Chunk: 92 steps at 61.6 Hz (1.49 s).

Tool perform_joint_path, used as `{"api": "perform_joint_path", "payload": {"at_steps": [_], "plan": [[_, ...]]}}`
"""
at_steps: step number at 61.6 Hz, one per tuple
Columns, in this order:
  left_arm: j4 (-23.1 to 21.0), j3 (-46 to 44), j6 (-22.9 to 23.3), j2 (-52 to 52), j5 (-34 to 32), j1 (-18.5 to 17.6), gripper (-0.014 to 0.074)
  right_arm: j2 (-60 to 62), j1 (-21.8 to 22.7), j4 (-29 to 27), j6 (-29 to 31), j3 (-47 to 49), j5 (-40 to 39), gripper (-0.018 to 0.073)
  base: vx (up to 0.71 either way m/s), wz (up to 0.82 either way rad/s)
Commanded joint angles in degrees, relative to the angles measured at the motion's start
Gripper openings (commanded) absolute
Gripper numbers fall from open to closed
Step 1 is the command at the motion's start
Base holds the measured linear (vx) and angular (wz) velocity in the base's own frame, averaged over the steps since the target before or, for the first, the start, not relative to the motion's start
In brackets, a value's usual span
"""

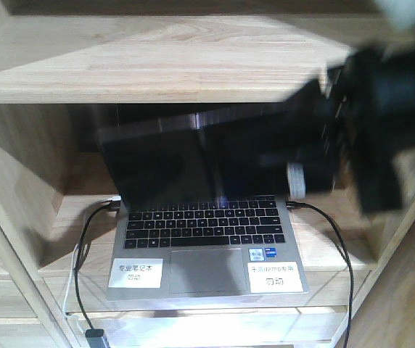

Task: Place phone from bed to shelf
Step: 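Raise the right gripper with the phone above the laptop to the upper shelf, then lower the phone onto the upper shelf and open the right gripper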

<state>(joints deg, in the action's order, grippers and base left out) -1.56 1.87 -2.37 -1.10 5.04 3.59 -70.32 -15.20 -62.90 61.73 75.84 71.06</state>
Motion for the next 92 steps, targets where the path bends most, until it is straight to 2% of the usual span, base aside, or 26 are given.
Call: {"api": "perform_joint_path", "payload": {"at_steps": [1, 11, 38, 57, 71, 92], "plan": [[-0.6, -1.4, 0.5, -0.4, -4.1, -0.4, 0.0001, 1.1, -0.1, -5.3, -1.6, 5.5, -2.4, -0.0002, 0.00, 0.00], [-0.6, -1.4, 0.5, -0.4, -4.1, -0.4, 0.0001, -1.8, -0.1, -5.4, -2.9, 12.3, -6.6, -0.0002, 0.00, 0.00], [-0.6, -1.4, 0.5, -0.4, -4.1, -0.4, 0.0001, -16.1, -0.1, -8.0, -8.2, 32.0, -9.9, -0.0002, 0.00, 0.00], [-0.6, -1.4, 0.5, -0.4, -4.1, -0.4, 0.0001, -27.2, -7.7, -4.4, -10.2, 43.6, -17.6, -0.0002, 0.00, 0.00], [-0.6, -1.4, 0.5, -0.4, -4.1, -0.4, 0.0001, -33.8, -9.5, -5.3, -10.9, 47.6, -23.7, -0.0002, 0.00, 0.00], [-0.6, -1.4, 0.5, -0.4, -4.1, -0.4, 0.0001, -39.4, -12.0, -5.1, -10.7, 47.6, -31.3, -0.0002, 0.00, 0.00]]}}
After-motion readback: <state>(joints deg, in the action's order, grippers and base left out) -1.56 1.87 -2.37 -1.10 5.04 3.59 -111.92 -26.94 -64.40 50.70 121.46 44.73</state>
